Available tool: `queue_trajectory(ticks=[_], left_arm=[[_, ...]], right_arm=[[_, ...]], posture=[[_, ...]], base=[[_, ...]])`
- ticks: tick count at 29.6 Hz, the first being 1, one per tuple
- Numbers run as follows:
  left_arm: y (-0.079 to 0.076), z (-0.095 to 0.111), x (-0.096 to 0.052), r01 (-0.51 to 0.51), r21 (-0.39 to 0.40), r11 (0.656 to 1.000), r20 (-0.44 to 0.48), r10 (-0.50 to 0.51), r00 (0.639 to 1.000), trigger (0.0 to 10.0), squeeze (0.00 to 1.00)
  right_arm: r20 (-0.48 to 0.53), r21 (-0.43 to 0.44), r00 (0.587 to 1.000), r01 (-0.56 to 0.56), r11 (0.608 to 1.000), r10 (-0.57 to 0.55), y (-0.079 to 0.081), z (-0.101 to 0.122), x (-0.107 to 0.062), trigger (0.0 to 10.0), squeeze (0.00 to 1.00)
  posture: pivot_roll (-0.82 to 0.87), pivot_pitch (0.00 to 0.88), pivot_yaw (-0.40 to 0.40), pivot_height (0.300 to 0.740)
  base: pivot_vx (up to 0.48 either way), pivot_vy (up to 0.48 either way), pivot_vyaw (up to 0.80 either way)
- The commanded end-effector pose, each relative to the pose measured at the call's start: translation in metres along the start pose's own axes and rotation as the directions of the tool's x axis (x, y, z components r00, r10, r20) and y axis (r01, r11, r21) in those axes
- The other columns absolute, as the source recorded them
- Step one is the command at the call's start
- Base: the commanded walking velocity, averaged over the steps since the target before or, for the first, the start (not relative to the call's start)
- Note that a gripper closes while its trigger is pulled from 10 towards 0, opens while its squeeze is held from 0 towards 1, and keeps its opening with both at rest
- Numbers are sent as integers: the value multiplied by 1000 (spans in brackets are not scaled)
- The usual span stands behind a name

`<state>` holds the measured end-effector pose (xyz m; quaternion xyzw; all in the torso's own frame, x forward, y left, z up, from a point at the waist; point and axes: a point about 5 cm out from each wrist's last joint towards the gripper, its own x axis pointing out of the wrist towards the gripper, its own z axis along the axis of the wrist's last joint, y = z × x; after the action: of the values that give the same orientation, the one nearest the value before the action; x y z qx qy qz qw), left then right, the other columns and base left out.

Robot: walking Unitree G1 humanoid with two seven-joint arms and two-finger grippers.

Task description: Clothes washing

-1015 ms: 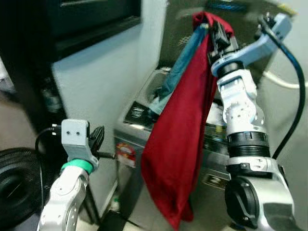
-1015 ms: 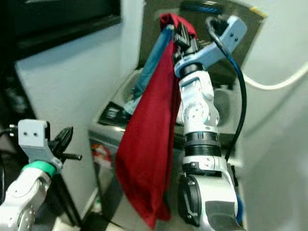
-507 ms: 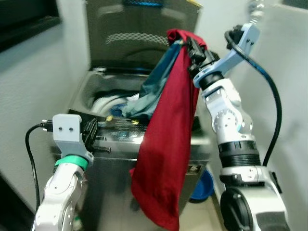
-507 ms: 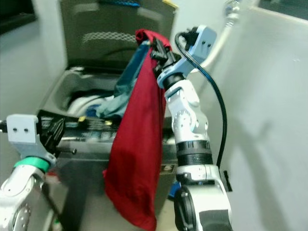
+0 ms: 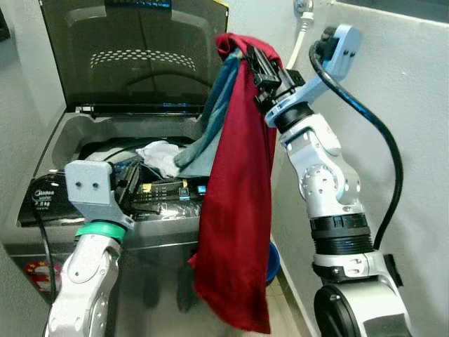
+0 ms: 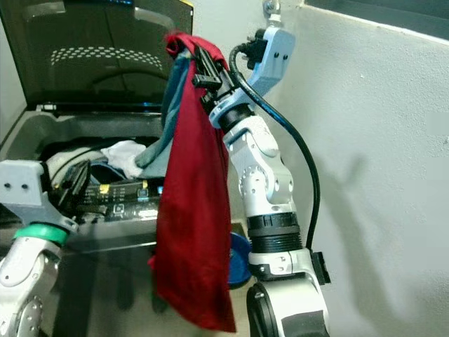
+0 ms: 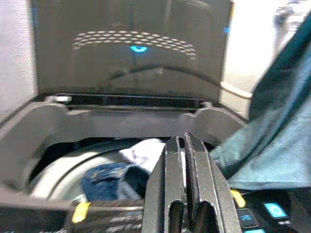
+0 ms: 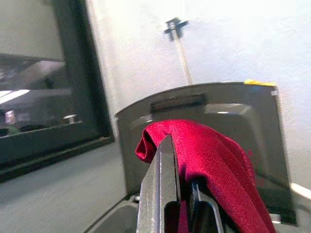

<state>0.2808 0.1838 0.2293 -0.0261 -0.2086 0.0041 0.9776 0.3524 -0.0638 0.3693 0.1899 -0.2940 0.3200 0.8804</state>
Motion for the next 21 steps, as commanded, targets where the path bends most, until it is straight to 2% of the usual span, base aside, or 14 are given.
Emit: queue_trajectory(ticks=[1, 6, 19, 21], left_arm=[[0, 2, -2, -3, -27, 1000, 17, 3, 1000, 10000, 0], [-1, 1, -5, -1, -45, 999, 6, 2, 1000, 10000, 0], [-2, 2, -6, -6, -64, 998, 20, 8, 1000, 10000, 0], [-2, 2, -7, -3, -68, 998, 21, 4, 1000, 10000, 0]], right_arm=[[29, -16, 999, -18, 1000, 19, 3, 8, 3, 10000, 0], [29, -14, 999, -25, 1000, 26, 6, 10, 2, 10000, 0], [23, -18, 999, -32, 999, 32, 8, 10, 0, 10000, 0], [24, -19, 999, -31, 999, 31, 9, 10, 0, 10000, 0]], posture=[[53, 0, -36, 740], [53, 0, -42, 740], [51, 0, -48, 740], [50, 0, -48, 740]], base=[[412, 0, 0], [317, 0, 0], [0, 0, 0], [0, 388, 0]])
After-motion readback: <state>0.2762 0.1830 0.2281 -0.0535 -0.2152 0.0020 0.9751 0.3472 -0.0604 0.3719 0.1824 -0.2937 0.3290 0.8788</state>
